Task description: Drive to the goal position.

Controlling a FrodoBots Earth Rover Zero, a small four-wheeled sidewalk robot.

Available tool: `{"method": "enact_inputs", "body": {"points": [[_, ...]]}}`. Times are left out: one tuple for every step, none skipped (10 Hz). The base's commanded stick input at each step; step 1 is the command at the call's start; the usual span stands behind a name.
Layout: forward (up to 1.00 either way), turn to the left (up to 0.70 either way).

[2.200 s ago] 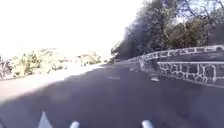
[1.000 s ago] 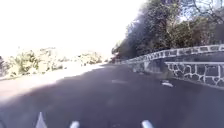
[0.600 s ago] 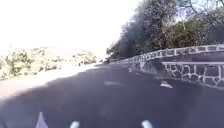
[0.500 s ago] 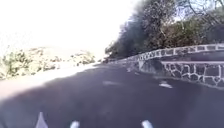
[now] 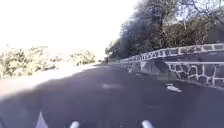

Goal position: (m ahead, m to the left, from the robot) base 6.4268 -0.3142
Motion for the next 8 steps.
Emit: {"method": "enact_inputs", "body": {"points": [[0.70,0.00],[0.70,0.00],[0.70,0.00],[0.70,0.00],[0.70,0.00],[0.70,0.00],[0.70,0.00],[0.70,0.00]]}}
